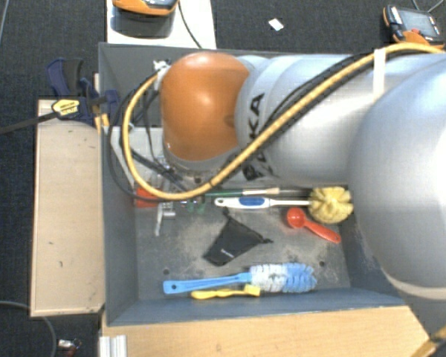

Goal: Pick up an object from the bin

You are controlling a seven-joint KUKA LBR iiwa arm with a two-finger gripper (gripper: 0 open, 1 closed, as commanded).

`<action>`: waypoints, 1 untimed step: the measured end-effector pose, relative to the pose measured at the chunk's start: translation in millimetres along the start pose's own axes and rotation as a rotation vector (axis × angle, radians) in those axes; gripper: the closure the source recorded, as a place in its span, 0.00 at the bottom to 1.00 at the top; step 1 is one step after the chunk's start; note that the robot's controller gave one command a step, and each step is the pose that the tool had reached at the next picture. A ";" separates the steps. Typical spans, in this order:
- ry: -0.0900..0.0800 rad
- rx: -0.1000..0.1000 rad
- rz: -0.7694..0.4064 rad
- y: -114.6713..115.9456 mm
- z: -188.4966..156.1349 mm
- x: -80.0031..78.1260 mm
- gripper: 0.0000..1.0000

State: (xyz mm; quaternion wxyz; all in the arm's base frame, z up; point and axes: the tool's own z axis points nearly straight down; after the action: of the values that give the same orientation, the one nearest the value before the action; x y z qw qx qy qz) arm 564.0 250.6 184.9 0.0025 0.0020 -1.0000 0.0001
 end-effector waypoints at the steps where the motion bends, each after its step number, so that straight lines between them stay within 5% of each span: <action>1: -0.008 -0.002 0.007 -1.4 -5.0 -2.2 0.00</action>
Offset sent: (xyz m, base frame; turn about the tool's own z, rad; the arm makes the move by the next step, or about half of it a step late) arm -0.0181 -0.0675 -0.0800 -0.0368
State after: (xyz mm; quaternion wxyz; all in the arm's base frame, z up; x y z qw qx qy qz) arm 566.2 249.2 189.8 -0.0014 -0.0015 -1.0000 -0.0008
